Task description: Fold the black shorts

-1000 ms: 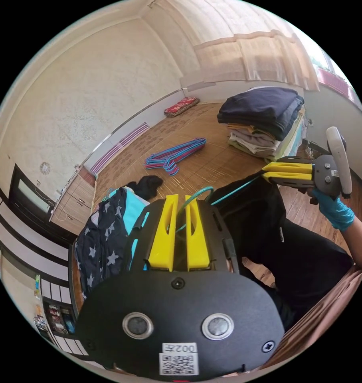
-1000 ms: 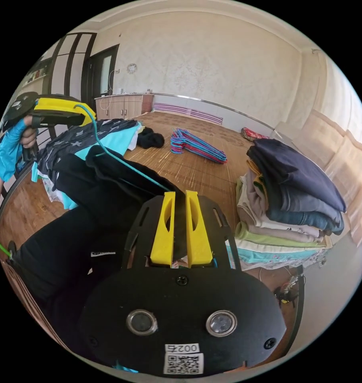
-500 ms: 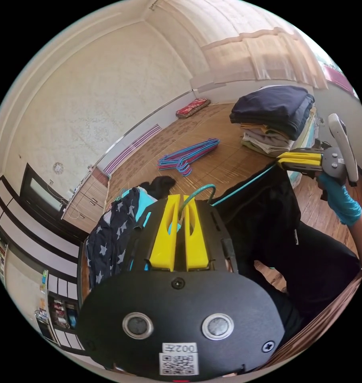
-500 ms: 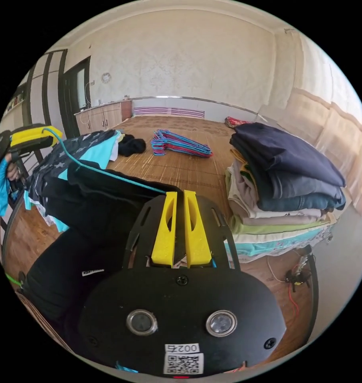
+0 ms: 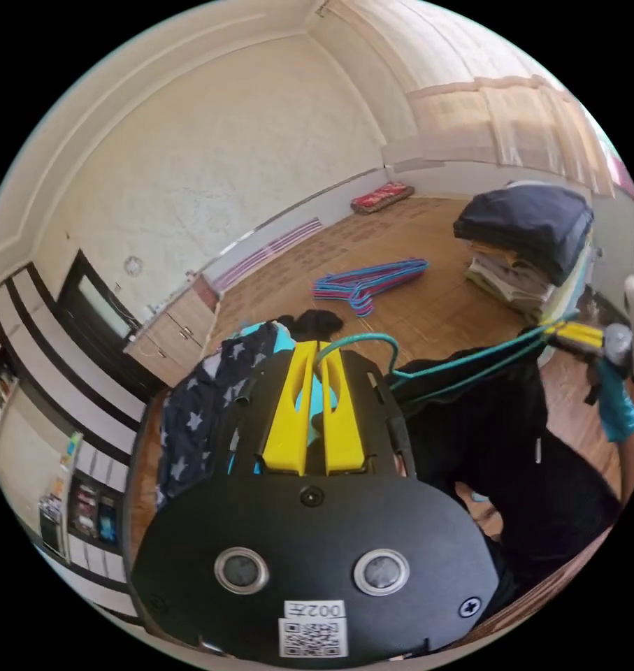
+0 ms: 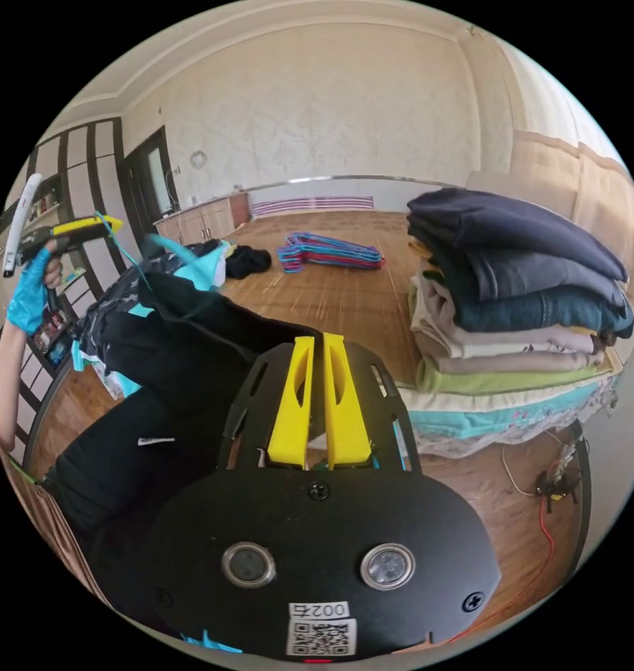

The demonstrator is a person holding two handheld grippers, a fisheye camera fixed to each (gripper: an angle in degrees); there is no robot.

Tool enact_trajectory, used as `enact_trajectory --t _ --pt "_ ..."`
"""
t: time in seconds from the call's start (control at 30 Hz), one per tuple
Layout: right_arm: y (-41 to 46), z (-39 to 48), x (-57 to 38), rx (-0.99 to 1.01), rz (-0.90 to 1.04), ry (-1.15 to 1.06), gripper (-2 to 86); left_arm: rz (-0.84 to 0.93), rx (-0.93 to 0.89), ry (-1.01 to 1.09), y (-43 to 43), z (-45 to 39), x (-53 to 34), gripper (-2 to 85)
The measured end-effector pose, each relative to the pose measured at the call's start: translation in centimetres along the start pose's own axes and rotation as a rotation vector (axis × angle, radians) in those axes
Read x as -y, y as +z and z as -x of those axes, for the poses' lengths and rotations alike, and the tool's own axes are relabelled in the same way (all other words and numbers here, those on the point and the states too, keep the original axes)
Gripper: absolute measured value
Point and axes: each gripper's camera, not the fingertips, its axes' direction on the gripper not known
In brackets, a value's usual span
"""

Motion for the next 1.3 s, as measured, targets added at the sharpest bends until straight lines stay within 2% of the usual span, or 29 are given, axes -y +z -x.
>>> enact_trajectory --t 0.33,0.47,0.7,0.83,1.0,1.3 --pt "0.5 0.2 -1.0 0.082 0.083 -0.046 3.2 0.05 0.003 -0.041 1.2 1.7 -1.7 -1.0" --pt "0.0 0.7 -1.4 0.138 0.126 -0.128 6.1 0.049 0.001 -0.062 1.2 2.3 -1.7 -1.0" --pt "-2.0 2.8 -1.4 0.37 0.086 -0.194 8.5 0.028 -0.036 -0.124 1.1 3.7 -1.9 -1.0" --pt "-2.5 4.4 -0.5 0.431 0.083 -0.217 8.7 0.018 -0.048 -0.14 0.9 4.2 -2.0 -1.0" --pt "-3.9 5.1 0.5 0.473 -0.022 -0.154 9.1 0.002 -0.055 -0.165 0.4 4.8 -2.4 -1.0" --pt "-7.4 3.7 1.4 0.347 -0.228 -0.023 6.4 -0.019 -0.074 -0.209 0.3 5.8 -2.9 -1.0"
